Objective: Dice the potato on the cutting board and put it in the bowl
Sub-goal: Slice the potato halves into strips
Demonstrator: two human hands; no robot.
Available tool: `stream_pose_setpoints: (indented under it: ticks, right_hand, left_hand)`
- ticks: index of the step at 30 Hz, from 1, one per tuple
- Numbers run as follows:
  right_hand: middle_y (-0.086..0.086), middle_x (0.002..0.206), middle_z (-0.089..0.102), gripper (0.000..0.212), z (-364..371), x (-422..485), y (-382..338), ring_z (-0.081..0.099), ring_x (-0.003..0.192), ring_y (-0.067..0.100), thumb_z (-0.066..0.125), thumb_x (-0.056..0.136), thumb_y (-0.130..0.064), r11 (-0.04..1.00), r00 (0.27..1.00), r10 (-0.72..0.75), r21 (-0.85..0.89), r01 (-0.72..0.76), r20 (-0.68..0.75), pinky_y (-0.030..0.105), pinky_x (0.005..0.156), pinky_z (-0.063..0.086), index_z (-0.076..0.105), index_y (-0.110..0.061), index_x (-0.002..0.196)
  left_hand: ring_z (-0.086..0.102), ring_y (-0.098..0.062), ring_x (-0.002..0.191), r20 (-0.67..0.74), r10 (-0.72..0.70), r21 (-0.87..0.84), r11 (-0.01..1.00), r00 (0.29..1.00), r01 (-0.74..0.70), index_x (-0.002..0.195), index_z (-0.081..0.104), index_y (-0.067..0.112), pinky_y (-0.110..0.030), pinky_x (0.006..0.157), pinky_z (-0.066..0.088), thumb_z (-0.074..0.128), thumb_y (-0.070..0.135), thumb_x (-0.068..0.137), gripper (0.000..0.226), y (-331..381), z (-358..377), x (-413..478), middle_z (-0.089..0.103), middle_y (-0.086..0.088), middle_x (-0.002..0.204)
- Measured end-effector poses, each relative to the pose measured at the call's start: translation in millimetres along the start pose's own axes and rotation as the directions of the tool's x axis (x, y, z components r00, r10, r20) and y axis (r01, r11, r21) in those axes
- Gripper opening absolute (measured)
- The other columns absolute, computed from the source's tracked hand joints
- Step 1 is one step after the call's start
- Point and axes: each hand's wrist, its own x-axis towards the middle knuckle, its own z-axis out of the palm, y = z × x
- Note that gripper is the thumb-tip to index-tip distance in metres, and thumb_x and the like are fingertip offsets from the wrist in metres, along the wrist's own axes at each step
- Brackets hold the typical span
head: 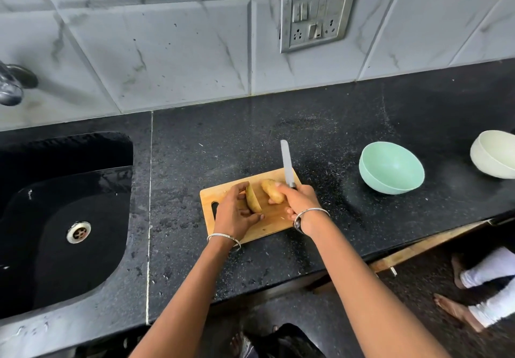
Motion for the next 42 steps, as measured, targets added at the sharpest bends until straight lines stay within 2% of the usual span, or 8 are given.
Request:
stream_pose_setpoints:
  ticks: [3,8,13,18,21,26,33,42]
  right_hand:
    - [0.021,0.085,0.073,0.024,-6.6,1.7,1.4,0.033,0.038,0.010,0.063,0.094,-0.029,0.989,0.992,0.114,0.087,-0.118,0.049,0.018,0.034,0.027,0.061,-0.006,0.099]
    - [0.010,0.065,0.072,0.036,-6.5,8.2,13.0,0.046,0.037,0.012,0.053,0.095,-0.049,0.956,0.995,-0.067,-0.288,0.045,-0.067,0.029,0.047,0.040,0.060,-0.013,0.097]
    - [0.003,0.058,0.068,0.031,-1.5,10.6,19.5,0.061,0.046,0.015,0.051,0.095,-0.046,0.890,0.977,-0.170,-0.445,0.096,-0.128,0.039,0.068,0.055,0.048,-0.015,0.102]
    - [0.011,0.091,0.068,0.026,-1.0,-4.0,21.3,0.064,0.081,0.033,0.047,0.099,-0.040,0.776,0.933,-0.333,-0.602,0.188,-0.138,0.037,0.067,0.043,0.044,-0.015,0.105]
    - [0.014,0.089,0.065,0.028,3.3,-23.4,24.7,0.060,0.083,0.038,0.038,0.103,-0.038,0.715,0.889,-0.453,-0.622,0.319,-0.066,0.038,0.062,0.034,0.050,-0.013,0.104]
    - [0.016,0.094,0.065,0.040,12.4,-48.5,40.9,0.060,0.092,0.038,0.024,0.105,-0.042,0.631,0.925,-0.363,-0.701,0.331,0.110,0.038,0.068,0.035,0.048,-0.015,0.086]
    - [0.017,0.103,0.065,0.045,14.8,-56.7,51.6,0.060,0.097,0.040,0.021,0.103,-0.045,0.590,0.954,-0.271,-0.762,0.268,0.125,0.043,0.075,0.043,0.053,-0.014,0.093]
    - [0.015,0.099,0.065,0.045,12.7,-57.3,45.2,0.060,0.095,0.040,0.023,0.103,-0.045,0.571,0.947,-0.275,-0.764,0.301,0.168,0.045,0.076,0.049,0.054,-0.015,0.092]
  left_hand:
    - [0.055,0.007,0.091,-0.023,0.000,0.045,0.999,1.000,0.001,0.131,0.047,0.020,-0.021,0.076,0.057,0.090,0.012,0.060,0.083,2.7,-1.4,0.3,0.057,0.001,0.116]
    - [0.051,-0.011,0.112,-0.029,0.031,0.192,0.981,0.999,-0.025,0.132,0.046,0.018,-0.036,0.093,0.051,0.088,0.021,0.060,0.083,5.1,-6.9,3.6,0.053,0.002,0.125]
    - [0.052,-0.026,0.113,-0.002,0.027,0.421,0.907,1.000,-0.024,0.132,0.046,0.015,-0.038,0.097,0.045,0.085,0.035,0.061,0.083,9.8,-6.3,8.2,0.050,-0.006,0.126]
    - [0.046,-0.027,0.117,0.044,0.044,0.527,0.848,0.998,-0.061,0.134,0.051,0.022,-0.036,0.098,0.041,0.084,0.045,0.065,0.079,9.4,-3.4,12.1,0.050,-0.003,0.129]
    - [0.044,-0.027,0.118,0.054,0.043,0.522,0.850,0.998,-0.065,0.134,0.052,0.022,-0.034,0.100,0.037,0.084,0.043,0.065,0.079,7.6,-5.1,12.2,0.051,-0.001,0.132]
    - [0.048,-0.026,0.120,0.032,0.020,0.471,0.882,0.999,-0.033,0.134,0.051,0.019,-0.034,0.102,0.037,0.088,0.039,0.061,0.085,7.7,-8.1,9.2,0.057,-0.003,0.128]
    - [0.061,-0.022,0.109,-0.034,0.021,0.419,0.908,0.999,-0.005,0.124,0.063,0.022,-0.028,0.088,0.043,0.087,0.032,0.065,0.064,15.0,-5.7,5.8,0.069,0.000,0.116]
    - [0.066,-0.025,0.095,-0.048,-0.013,0.424,0.905,0.999,0.033,0.124,0.065,0.022,-0.037,0.089,0.050,0.079,0.022,0.076,0.050,14.6,0.2,5.1,0.072,-0.001,0.109]
